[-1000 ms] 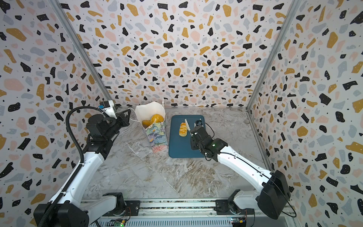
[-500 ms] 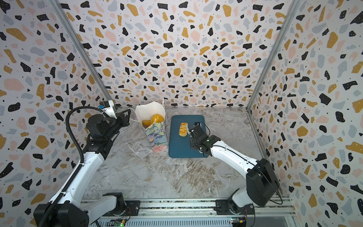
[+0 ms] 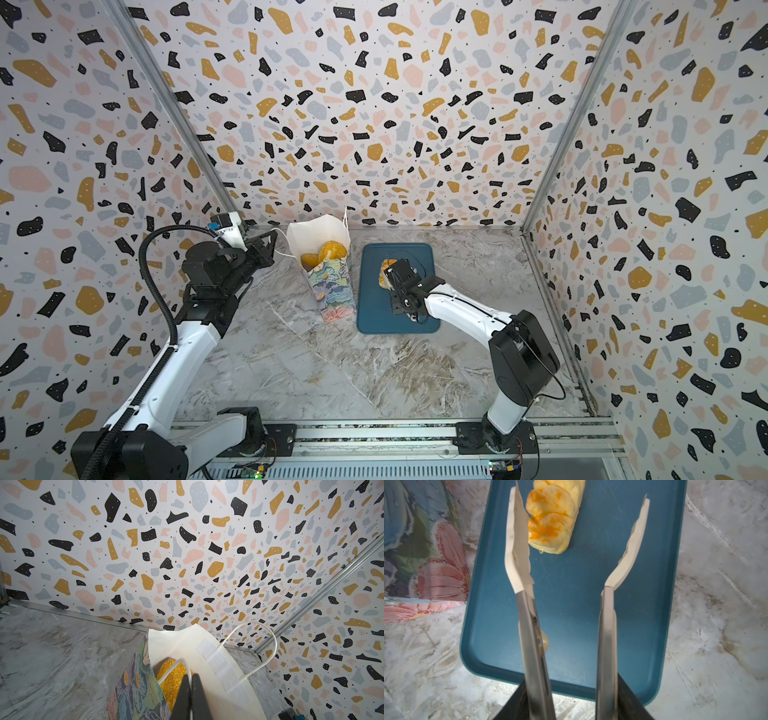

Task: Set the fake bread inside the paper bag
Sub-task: 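Lower the open tongs with the right gripper toward the striped roll, then close the tongs on the striped glazed roll with the right gripper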

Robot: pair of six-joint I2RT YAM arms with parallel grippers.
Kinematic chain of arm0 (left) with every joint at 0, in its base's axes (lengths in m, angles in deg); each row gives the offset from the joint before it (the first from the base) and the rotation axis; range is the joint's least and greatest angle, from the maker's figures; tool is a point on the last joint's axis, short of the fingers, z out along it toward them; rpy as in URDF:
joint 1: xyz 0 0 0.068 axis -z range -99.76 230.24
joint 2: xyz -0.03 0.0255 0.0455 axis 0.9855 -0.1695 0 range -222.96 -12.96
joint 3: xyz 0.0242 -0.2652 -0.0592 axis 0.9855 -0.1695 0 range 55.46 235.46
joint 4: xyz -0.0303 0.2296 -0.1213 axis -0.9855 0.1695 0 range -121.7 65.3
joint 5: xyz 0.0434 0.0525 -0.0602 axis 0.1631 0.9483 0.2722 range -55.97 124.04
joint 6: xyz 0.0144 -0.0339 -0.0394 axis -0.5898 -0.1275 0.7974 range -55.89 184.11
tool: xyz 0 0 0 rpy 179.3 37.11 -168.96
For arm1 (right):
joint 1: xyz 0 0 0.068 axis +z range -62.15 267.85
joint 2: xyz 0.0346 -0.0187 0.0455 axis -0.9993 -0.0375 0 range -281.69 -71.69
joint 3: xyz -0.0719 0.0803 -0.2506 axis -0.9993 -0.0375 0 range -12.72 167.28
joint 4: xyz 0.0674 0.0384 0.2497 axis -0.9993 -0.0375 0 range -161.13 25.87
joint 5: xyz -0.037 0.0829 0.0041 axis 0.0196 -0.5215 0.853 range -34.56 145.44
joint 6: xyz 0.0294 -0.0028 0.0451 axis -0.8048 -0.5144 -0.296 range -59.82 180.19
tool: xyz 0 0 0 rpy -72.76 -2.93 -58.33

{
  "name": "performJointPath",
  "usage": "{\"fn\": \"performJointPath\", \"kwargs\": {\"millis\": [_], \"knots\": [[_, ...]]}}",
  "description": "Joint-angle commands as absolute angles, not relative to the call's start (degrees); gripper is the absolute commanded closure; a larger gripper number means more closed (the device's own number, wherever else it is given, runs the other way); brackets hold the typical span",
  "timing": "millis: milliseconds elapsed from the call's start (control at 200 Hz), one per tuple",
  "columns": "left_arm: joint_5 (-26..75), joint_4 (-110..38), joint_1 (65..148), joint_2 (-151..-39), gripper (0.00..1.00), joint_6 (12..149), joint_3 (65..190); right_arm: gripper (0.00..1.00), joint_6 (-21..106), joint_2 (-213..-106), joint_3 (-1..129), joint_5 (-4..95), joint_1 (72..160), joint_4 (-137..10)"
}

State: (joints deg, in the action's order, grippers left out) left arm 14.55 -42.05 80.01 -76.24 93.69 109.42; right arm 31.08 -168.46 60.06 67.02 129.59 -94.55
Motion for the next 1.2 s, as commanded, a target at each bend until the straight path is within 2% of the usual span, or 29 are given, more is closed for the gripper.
{"fn": "performJointPath", "kwargs": {"millis": [0,245,546,941,1196], "knots": [[13.38,-45.71,80.26,-75.89,1.0,94.07,109.12,0.45,30.3,-169.5,63.77,69.47,130.89,-97.44],[13.57,-45.67,80.24,-75.8,1.0,93.81,109.08,0.41,30.96,-172.47,65.95,69.64,131.27,-96.76],[13.65,-45.32,80.24,-76.52,1.0,93.55,109.25,0.41,31.49,-175.0,66.9,68.48,130.98,-94.18],[13.99,-45.04,80.24,-75.76,1.0,93.0,109.39,0.46,30.07,-177.5,69.51,67.68,130.04,-94.52],[14.15,-44.62,80.24,-75.54,1.0,92.81,109.66,0.51,28.63,-177.35,66.05,67.77,130.65,-93.25]]}}
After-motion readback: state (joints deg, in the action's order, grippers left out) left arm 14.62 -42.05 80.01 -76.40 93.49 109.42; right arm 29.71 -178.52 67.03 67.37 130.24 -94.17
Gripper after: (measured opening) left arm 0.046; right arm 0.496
